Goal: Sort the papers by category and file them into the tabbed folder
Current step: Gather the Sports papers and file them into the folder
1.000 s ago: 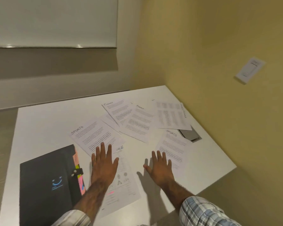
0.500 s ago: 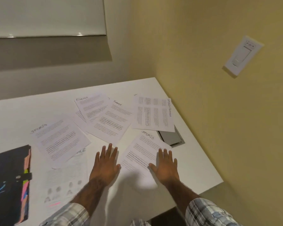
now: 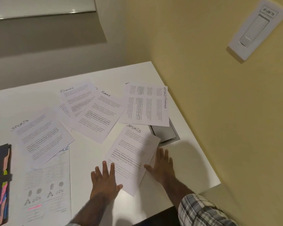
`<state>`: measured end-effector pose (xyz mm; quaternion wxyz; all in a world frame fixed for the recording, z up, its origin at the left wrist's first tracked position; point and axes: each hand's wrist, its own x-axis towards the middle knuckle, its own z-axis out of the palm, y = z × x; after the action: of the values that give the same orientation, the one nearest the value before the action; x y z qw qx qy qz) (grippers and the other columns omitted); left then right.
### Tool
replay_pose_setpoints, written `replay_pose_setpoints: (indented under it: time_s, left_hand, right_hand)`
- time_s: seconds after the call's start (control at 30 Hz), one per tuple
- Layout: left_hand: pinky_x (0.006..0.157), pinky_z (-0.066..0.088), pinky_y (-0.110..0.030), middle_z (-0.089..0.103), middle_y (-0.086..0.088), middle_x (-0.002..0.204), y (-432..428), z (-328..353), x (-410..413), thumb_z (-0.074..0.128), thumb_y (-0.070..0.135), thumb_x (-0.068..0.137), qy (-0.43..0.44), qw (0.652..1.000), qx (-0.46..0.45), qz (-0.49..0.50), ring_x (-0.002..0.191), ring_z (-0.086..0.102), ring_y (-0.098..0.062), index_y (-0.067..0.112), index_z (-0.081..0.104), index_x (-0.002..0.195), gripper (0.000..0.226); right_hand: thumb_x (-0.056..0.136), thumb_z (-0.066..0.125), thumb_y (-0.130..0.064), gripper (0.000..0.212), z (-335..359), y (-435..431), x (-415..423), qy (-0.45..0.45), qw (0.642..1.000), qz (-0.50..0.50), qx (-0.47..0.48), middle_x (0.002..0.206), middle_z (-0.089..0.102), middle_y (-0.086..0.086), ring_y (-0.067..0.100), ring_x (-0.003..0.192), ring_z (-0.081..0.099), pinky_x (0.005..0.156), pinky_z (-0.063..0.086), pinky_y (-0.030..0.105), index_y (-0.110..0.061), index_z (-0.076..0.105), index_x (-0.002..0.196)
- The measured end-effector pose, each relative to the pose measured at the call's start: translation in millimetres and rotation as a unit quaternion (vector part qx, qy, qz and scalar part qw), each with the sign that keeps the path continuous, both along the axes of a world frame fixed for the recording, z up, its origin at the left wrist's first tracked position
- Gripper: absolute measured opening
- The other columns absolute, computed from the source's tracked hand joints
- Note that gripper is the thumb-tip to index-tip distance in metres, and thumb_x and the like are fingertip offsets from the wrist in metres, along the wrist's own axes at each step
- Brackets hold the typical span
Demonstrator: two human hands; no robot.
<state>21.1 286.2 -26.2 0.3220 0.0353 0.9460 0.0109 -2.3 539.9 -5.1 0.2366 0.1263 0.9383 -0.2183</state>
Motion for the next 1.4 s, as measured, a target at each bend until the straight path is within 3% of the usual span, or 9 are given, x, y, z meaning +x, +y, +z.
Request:
replay_pose_setpoints:
  time_s: [0.17, 0.33, 0.6, 0.8, 1.0, 1.1, 1.23, 1.3, 1.4]
  left_hand:
    - [0.121, 0.001, -0.064, -0.027, -0.03, 0.159, 12.6, -1.0, 9.3, 0.04, 0.068, 0.094, 0.02, 0.999, -0.011, 0.039, 0.149, -0.004, -0.06, 0.008, -0.015, 0.158, 0.103]
    - [0.121, 0.001, -0.063, -0.02, -0.033, 0.162, 32.4, 6.0, 12.8, 0.042, 0.068, 0.093, -0.008, 0.997, -0.048, 0.06, 0.148, 0.001, -0.06, 0.01, -0.016, 0.158, 0.105]
    - [0.119, 0.011, -0.062, -0.012, -0.035, 0.163, 50.2, 16.1, 32.5, 0.043, 0.066, 0.094, -0.004, 0.993, -0.098, 0.065, 0.143, 0.023, -0.059, 0.004, -0.012, 0.158, 0.106]
    - [0.115, 0.016, -0.061, -0.01, -0.037, 0.162, 56.9, 23.5, 32.6, 0.044, 0.065, 0.094, -0.007, 0.991, -0.112, 0.068, 0.138, 0.034, -0.058, 0.001, -0.011, 0.158, 0.106]
    - [0.114, 0.027, -0.059, -0.002, -0.033, 0.164, 59.5, 24.7, 35.5, 0.046, 0.064, 0.094, -0.007, 0.99, -0.12, 0.077, 0.136, 0.041, -0.055, 0.004, -0.005, 0.159, 0.102]
    - [0.099, 0.045, -0.05, 0.028, -0.033, 0.155, 52.3, 28.3, 31.3, 0.044, 0.057, 0.098, 0.035, 0.993, -0.108, 0.038, 0.117, 0.06, -0.043, 0.003, 0.021, 0.154, 0.081]
    - [0.071, 0.047, -0.038, 0.057, -0.008, 0.108, 28.2, 29.9, 10.3, 0.059, 0.045, 0.091, 0.118, 0.989, -0.057, 0.073, 0.083, 0.066, -0.028, 0.013, 0.058, 0.114, 0.039]
    - [0.066, 0.047, -0.038, 0.06, -0.008, 0.092, 20.4, 29.3, -0.5, 0.077, 0.044, 0.075, 0.138, 0.984, -0.045, 0.106, 0.075, 0.063, -0.029, 0.012, 0.063, 0.098, 0.041]
    - [0.077, 0.048, -0.039, 0.055, -0.003, 0.101, 16.7, 26.7, -15.6, 0.077, 0.049, 0.073, 0.099, 0.979, 0.0, 0.177, 0.09, 0.061, -0.026, 0.019, 0.049, 0.106, 0.053]
  right_hand:
    - [0.095, 0.051, -0.062, 0.102, -5.1, -21.4, -3.5, 0.027, 0.999, 0.005, -0.038, 0.171, -0.005, 0.008, 0.031, 0.157, -0.009, 0.127, 0.001, 0.045, -0.012, -0.009, 0.161]
    - [0.095, 0.055, -0.058, 0.095, -3.8, -32.3, -18.6, 0.046, 0.988, -0.072, -0.127, 0.17, 0.008, 0.012, 0.034, 0.156, 0.01, 0.125, 0.018, 0.047, -0.019, 0.001, 0.162]
    - [0.088, 0.067, -0.055, 0.113, -9.8, -28.3, -21.8, 0.053, 0.999, -0.002, -0.001, 0.17, 0.002, 0.014, 0.035, 0.157, -0.002, 0.128, 0.003, 0.044, -0.003, -0.004, 0.16]
    - [0.09, 0.066, -0.054, 0.111, -8.0, -36.5, -18.1, 0.045, 0.999, 0.015, -0.016, 0.17, 0.003, 0.016, 0.036, 0.157, -0.002, 0.128, 0.005, 0.043, -0.004, -0.003, 0.16]
    - [0.086, 0.07, -0.044, 0.088, 3.2, -41.2, -13.1, 0.076, 0.99, -0.048, -0.111, 0.153, 0.044, 0.008, 0.028, 0.138, 0.044, 0.111, 0.04, 0.04, -0.017, 0.025, 0.157]
    - [0.088, 0.07, -0.039, 0.074, -0.9, -38.3, -3.2, 0.1, 0.993, 0.047, -0.027, 0.155, 0.044, 0.005, 0.026, 0.139, 0.042, 0.108, 0.042, 0.038, -0.016, 0.038, 0.15]
    - [0.094, 0.065, -0.041, 0.064, -4.1, -30.5, -2.3, 0.051, 0.99, 0.124, 0.045, 0.165, 0.031, 0.003, 0.032, 0.151, 0.027, 0.115, 0.035, 0.048, -0.019, 0.04, 0.148]
    - [0.096, 0.062, -0.042, 0.065, -5.4, -28.7, -3.1, 0.041, 0.988, 0.138, 0.059, 0.167, 0.025, 0.002, 0.035, 0.155, 0.016, 0.12, 0.026, 0.052, -0.019, 0.036, 0.152]
    - [0.101, 0.056, -0.038, 0.066, -4.9, -30.3, -3.6, 0.03, 0.987, 0.145, 0.065, 0.17, 0.016, 0.002, 0.035, 0.157, 0.003, 0.124, 0.014, 0.053, -0.019, 0.027, 0.157]
